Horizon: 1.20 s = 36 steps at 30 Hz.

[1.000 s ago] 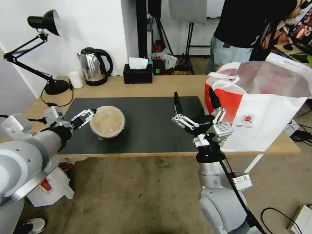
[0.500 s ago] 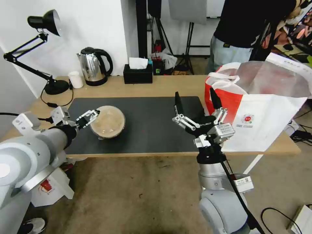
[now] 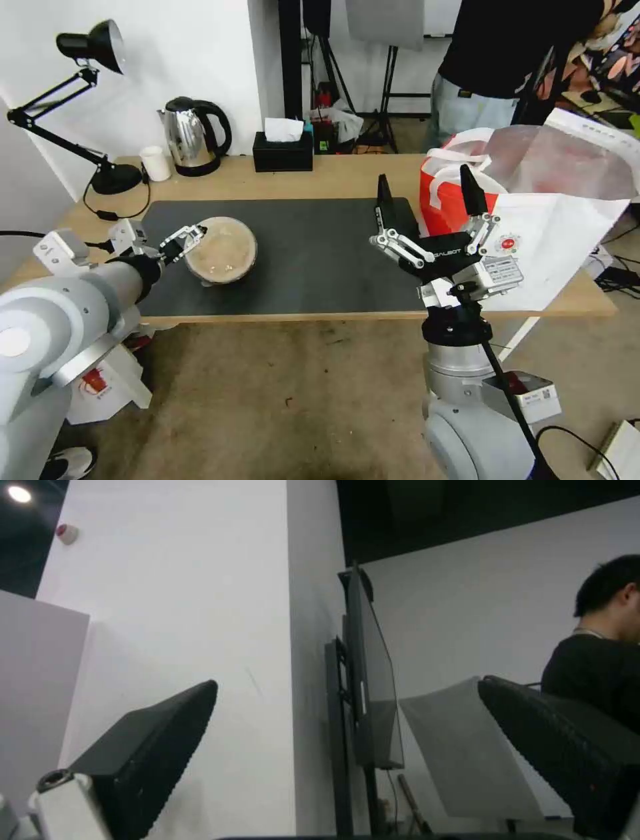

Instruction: Pick up the trash from the table and place it into the takeout bag.

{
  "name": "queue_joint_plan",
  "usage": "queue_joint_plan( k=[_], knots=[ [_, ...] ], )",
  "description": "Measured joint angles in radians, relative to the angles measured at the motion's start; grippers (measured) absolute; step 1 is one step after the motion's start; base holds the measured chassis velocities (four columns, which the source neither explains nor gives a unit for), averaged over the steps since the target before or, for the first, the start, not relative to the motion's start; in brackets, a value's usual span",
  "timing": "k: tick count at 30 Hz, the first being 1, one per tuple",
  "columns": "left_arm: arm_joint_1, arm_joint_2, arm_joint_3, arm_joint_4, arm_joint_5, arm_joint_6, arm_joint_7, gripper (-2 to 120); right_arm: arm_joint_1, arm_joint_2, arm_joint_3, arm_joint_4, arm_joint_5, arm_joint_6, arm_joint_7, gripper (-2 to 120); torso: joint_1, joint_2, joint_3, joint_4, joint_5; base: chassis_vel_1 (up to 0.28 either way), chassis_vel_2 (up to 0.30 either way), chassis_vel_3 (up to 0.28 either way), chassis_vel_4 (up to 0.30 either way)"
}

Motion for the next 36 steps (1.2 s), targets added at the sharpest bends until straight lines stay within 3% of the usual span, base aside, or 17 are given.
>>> queue_joint_plan(
  k=[36],
  knots=[
    [-0.046, -0.029, 0.078, 0.109, 0.066, -0.018, -0.008, 100, -0.050, -0.017, 0.016, 0.076, 0.004, -0.004, -0.006, 100, 0.000, 0.000, 0.000, 0.0000, 0.0000, 0.000, 0.000, 0.000, 0.000]
  ],
)
